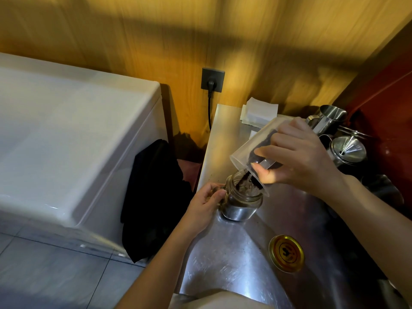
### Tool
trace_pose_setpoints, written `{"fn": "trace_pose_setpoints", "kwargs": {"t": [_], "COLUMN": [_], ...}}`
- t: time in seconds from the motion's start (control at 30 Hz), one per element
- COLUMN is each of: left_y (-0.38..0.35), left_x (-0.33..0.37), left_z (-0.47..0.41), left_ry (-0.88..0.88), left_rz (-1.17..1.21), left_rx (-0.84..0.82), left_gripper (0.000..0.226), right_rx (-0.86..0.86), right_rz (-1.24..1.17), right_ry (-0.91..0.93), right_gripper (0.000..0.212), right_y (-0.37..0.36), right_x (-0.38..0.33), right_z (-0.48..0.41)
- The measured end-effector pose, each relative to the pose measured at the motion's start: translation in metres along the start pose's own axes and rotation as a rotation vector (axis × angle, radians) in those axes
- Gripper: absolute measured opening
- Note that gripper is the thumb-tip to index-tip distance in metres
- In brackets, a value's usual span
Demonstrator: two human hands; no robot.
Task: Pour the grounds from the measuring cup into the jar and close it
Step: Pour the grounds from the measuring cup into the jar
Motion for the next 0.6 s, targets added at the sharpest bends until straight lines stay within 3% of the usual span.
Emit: {"fn": "trace_pose_setpoints", "kwargs": {"t": [0.6], "left_y": [0.0014], "left_x": [0.0013], "left_z": [-0.0007], "left_ry": [0.003], "left_rz": [-0.016], "left_rx": [-0.044], "left_gripper": [0.011], "right_rx": [0.004], "right_rz": [0.028], "right_ry": [-0.013], "right_gripper": [0.023], "right_y": [0.0008], "right_x": [0.0019], "right_z": [-0.0008]}}
Point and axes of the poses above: each hand's wrist, its own z-axis away from the middle knuckle, its own y-axis out of the back of the hand, x = y × z, the point moved 5 cm from there along -z, towards the middle knuckle, and after that the axes turned 10 degrees about -y, right-handed, at the moved point
